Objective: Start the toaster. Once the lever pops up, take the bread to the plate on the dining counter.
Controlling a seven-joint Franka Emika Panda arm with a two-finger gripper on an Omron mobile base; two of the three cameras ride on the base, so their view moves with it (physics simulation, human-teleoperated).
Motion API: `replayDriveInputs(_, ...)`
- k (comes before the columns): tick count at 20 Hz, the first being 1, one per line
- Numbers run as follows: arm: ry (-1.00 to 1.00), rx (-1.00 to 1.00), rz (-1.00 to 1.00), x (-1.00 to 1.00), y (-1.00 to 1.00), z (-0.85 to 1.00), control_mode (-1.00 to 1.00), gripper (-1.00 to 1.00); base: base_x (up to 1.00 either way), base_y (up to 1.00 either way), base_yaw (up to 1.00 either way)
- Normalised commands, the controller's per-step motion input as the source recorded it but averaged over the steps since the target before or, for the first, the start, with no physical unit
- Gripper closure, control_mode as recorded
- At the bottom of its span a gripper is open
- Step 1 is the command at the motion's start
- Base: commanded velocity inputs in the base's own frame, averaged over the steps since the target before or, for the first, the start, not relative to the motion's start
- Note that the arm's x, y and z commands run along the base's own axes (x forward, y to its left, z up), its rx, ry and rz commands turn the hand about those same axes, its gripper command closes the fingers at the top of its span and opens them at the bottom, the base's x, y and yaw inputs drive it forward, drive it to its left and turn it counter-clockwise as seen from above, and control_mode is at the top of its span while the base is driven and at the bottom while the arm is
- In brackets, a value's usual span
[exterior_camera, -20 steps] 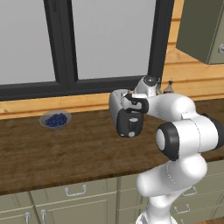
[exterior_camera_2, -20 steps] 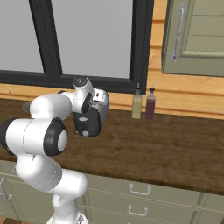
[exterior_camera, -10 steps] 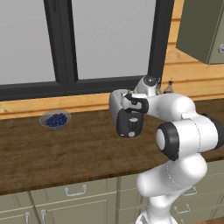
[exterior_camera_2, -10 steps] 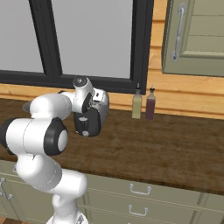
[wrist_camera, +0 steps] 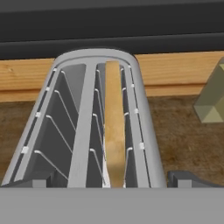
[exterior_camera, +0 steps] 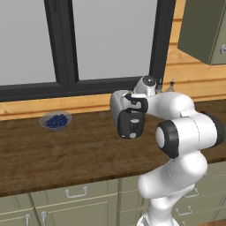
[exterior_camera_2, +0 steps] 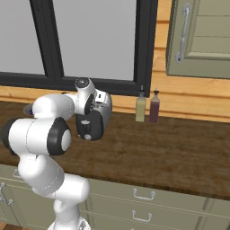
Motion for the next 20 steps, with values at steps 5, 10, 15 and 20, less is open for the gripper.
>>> replayDriveInputs(5,0.00,0.00,0.00,0.14,0.00,0.00,-1.00,-1.00,0.00,0.00,0.00)
replayDriveInputs(10,0.00,0.00,0.00,0.01,0.00,0.00,-1.00,-1.00,0.00,0.00,0.00)
replayDriveInputs(15,0.00,0.00,0.00,0.03,0.00,0.00,-1.00,-1.00,0.00,0.00,0.00)
replayDriveInputs(20,0.00,0.00,0.01,0.01,0.00,0.00,-1.00,-1.00,0.00,0.00,0.00)
